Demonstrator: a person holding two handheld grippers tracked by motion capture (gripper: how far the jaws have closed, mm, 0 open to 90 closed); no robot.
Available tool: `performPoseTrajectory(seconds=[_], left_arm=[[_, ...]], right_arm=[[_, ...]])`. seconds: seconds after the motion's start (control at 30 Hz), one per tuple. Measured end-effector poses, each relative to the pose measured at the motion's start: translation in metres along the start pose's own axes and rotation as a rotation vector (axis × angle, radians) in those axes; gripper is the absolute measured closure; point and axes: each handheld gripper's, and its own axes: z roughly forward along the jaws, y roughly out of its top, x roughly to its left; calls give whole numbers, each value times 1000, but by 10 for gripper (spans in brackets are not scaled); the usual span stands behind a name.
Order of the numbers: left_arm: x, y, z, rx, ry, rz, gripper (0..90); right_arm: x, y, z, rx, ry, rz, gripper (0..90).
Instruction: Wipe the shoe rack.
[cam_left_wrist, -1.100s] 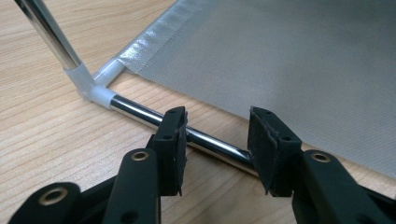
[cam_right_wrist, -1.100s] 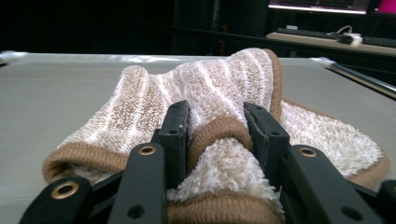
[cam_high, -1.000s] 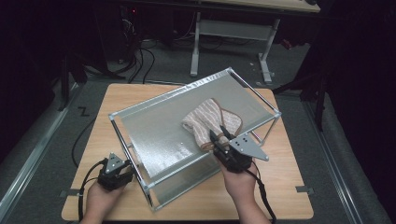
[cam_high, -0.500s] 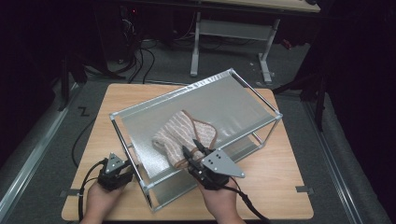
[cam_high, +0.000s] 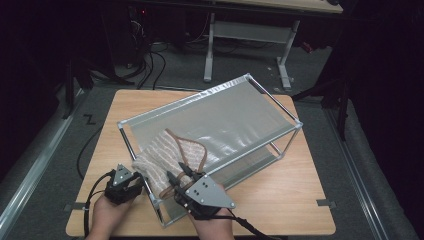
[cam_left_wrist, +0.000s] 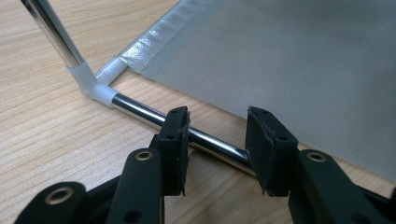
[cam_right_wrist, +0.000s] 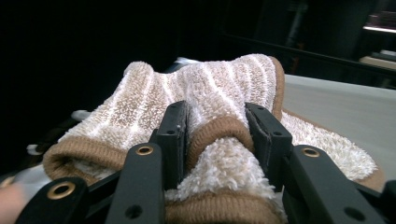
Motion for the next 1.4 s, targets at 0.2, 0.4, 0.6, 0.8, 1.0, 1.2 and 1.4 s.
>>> performPoseTrajectory(seconds=[0.2, 0.4, 0.6, 0.8, 1.0, 1.2, 1.4], left_arm=[[0, 0, 0, -3, 0, -5, 602], [1, 0, 0, -5, 1, -6, 612], [1, 0, 0, -4, 7, -7, 616], [1, 0, 0, -4, 6, -13, 619], [1, 0, 0, -3, -1, -17, 620], [2, 0, 0, -2, -3, -18, 621], [2, 0, 0, -5, -6, -17, 625]], right_arm=[[5, -1, 0, -10, 5, -27, 620], [-9, -2, -1, 14, -43, -44, 625], [-47, -4, -2, 50, -116, -35, 630], [-89, -9, -9, 71, -198, 4, 635], [-120, -13, -15, 80, -259, 31, 639], [-137, -15, -18, 88, -287, 34, 640], [-158, -17, -21, 101, -333, 42, 641]])
